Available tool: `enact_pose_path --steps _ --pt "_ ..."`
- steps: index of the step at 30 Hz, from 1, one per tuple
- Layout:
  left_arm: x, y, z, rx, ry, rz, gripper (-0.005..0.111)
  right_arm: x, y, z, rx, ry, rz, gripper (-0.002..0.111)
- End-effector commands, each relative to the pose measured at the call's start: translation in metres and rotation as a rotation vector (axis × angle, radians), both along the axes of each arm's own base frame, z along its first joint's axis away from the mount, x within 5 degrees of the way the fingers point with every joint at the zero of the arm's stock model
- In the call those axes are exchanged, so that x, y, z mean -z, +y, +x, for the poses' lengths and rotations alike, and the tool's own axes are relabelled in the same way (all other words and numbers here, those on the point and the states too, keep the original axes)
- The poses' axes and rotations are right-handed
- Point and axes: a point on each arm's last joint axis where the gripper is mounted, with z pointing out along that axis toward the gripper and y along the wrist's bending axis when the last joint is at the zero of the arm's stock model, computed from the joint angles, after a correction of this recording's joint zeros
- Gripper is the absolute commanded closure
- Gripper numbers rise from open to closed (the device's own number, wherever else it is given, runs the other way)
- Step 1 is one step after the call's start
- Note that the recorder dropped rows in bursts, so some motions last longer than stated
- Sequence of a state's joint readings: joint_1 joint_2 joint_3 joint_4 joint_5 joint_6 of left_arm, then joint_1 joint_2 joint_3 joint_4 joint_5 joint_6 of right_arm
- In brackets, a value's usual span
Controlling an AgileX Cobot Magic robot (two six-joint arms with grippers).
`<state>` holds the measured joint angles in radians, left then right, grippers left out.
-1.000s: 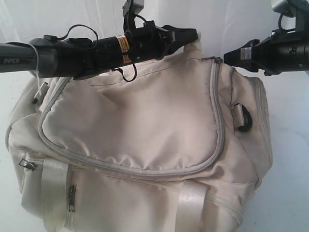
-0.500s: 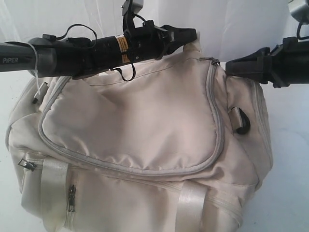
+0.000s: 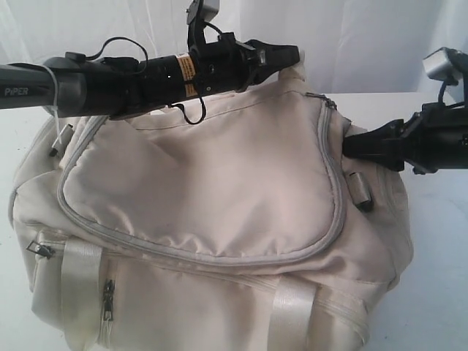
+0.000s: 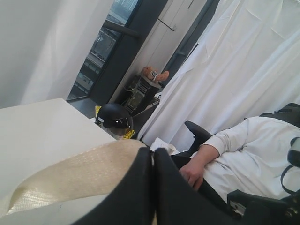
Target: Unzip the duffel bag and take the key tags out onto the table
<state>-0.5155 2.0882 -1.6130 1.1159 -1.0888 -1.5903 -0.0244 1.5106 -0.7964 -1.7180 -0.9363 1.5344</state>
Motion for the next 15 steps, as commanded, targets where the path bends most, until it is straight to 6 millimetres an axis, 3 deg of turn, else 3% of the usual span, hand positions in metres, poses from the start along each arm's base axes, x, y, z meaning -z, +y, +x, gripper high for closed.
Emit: enact_pose_path --steps 1,8,15 --pt "-0.053 0.005 -0.015 0.072 -0.068 -0.206 0.107 -0.021 0.002 -0.001 -0.053 -0.068 0.04 0.064" --pt "-0.053 0.005 -0.015 0.073 -0.066 -0.206 0.107 -0.049 -0.003 0.001 0.029 -0.192 -0.009 0.064" --pt "-0.052 0.004 -0.016 0.08 -0.074 -0.19 0.107 -0.046 -0.011 0.012 0.125 -0.25 -0.104 0.064"
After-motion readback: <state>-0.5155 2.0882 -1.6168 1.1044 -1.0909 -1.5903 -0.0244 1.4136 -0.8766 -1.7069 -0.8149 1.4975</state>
